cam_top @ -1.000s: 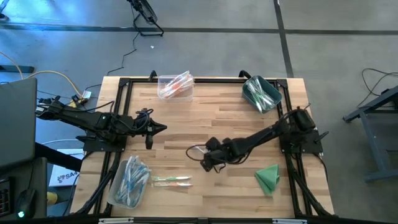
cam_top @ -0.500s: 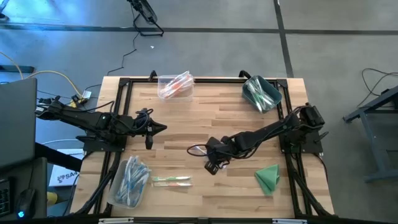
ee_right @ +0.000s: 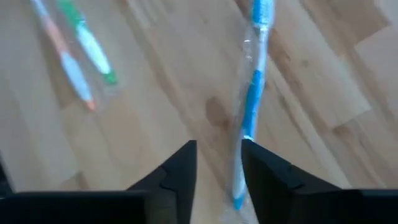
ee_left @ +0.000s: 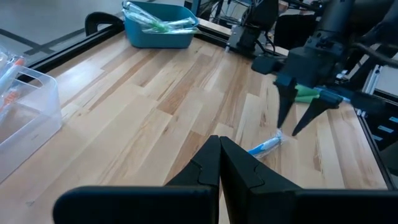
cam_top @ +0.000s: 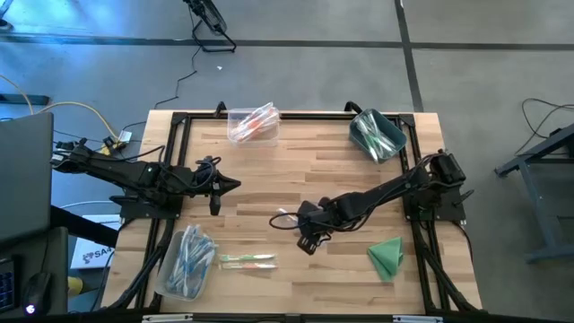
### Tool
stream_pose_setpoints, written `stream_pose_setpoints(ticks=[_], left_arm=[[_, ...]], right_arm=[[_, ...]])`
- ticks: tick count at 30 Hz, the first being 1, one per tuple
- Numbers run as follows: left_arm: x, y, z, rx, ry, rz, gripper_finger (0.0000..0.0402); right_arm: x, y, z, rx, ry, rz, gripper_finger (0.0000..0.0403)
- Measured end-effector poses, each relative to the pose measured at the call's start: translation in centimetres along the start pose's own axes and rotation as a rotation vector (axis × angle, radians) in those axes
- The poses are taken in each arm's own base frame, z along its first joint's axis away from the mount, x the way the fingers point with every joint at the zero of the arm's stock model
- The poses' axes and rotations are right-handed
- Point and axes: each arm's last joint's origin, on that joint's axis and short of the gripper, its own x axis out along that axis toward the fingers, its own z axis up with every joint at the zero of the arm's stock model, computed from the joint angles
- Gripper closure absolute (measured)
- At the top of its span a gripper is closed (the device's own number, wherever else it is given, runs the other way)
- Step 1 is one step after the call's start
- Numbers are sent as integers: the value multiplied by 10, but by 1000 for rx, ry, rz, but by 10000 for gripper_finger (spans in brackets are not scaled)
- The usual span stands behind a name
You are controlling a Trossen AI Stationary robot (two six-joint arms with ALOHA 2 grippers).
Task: Pick & Place Toothbrushes
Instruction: Put the blue toothbrush into the gray bin
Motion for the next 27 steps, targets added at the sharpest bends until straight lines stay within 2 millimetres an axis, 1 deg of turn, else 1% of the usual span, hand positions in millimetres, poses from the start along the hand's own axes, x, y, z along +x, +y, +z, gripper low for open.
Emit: stream_pose_setpoints(ticks=[2,5,16,21,27], left_arm=[[0,0,0,0,0,0,402],[0,0,0,0,1,0,402],[0,0,0,-9,1,0,402],[0,0,0,-10,0,-1,402],[0,0,0,-9,1,0,402]], right_arm=[[5,-2,-1,-4,1,-30,274],[11,-5,-4,-7,5,-92,262],[35,-8,-8,-14,33,-126,264],[50,-10,-12,-18,53,-150,264],[58,-13,-16,-31,72,-195,261]])
